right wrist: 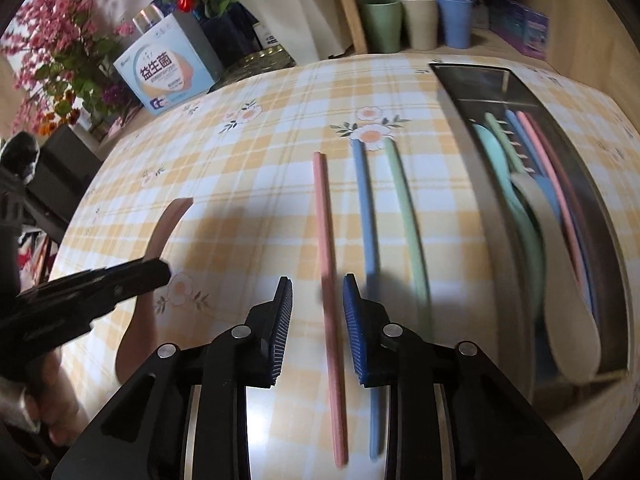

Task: Organize utensils
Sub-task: 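Close the right tool on the pink chopstick while the left tool holds the pink spoon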

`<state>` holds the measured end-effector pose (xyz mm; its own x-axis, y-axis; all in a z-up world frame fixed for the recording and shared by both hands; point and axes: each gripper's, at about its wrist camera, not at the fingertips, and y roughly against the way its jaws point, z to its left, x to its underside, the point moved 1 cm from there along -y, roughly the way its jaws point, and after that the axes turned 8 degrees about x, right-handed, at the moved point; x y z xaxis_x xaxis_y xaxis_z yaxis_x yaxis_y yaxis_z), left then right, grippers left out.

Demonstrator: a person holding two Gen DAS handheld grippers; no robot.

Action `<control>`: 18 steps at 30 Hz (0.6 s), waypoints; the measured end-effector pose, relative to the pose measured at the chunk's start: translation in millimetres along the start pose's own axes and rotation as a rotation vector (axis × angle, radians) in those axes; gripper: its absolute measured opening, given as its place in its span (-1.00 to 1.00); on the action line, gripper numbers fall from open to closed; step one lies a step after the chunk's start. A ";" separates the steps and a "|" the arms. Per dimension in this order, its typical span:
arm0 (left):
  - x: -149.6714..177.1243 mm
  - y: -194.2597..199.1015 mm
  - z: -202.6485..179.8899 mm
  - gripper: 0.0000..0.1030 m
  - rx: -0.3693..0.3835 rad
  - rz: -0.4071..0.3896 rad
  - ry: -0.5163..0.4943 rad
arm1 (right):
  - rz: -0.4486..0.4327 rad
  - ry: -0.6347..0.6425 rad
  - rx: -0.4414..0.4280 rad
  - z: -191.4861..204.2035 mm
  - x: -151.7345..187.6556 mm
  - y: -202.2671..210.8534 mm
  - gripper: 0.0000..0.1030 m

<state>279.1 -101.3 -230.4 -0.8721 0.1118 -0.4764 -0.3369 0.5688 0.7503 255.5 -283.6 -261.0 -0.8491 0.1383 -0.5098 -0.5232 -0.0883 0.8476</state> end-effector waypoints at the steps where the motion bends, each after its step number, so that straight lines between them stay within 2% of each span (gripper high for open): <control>1: 0.1 0.8 1.7 -0.74 0.000 -0.002 0.005 | 0.005 0.007 0.016 2.1 -2.8 -5.2 -0.54; 4: 0.4 3.6 5.8 -0.74 -0.002 -0.008 0.015 | 0.022 0.020 0.036 6.9 -6.6 -15.5 -0.60; 13: 3.0 5.6 11.1 -0.74 -0.003 -0.010 0.031 | -0.019 0.094 0.126 20.3 -0.9 -14.8 -0.65; 18: 7.2 3.4 9.1 -0.74 0.005 -0.004 0.023 | -0.023 0.059 0.113 17.0 3.9 -11.5 -0.87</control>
<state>274.8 -91.1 -235.4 -0.8788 0.0907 -0.4684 -0.3386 0.5730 0.7463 259.4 -265.3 -270.3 -0.8415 0.0802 -0.5342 -0.5340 0.0260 0.8451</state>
